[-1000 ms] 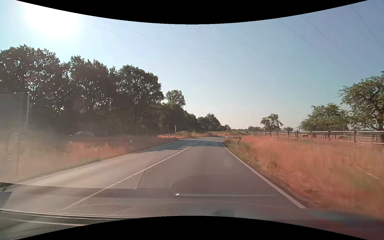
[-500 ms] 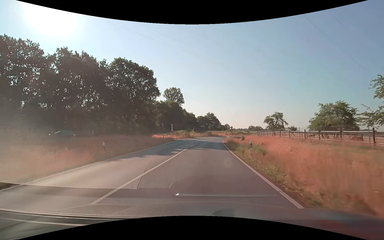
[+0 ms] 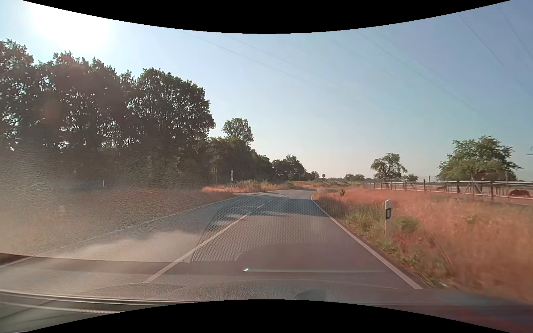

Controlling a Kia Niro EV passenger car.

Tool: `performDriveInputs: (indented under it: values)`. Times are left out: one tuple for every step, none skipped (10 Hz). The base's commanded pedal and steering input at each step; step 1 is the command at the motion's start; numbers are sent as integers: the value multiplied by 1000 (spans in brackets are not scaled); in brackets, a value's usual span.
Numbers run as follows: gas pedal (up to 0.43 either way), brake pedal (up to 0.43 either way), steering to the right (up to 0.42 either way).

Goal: Follow the waypoints while adhering to traffic rules and regulations

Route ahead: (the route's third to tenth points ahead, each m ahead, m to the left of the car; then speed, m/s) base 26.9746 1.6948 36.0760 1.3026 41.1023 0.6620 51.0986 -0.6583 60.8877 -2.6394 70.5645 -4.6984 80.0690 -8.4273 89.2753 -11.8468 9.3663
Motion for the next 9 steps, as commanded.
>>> performDriveInputs:
  values:
    - [0, 0, 1]
    - [0, 30, 1]
    - [0, 55, 1]
    - [0, 73, 1]
    - [0, 98, 1]
    - [0, 122, 1]
    - [0, 146, 1]
    - [0, 159, 1]
    - [0, 183, 1]
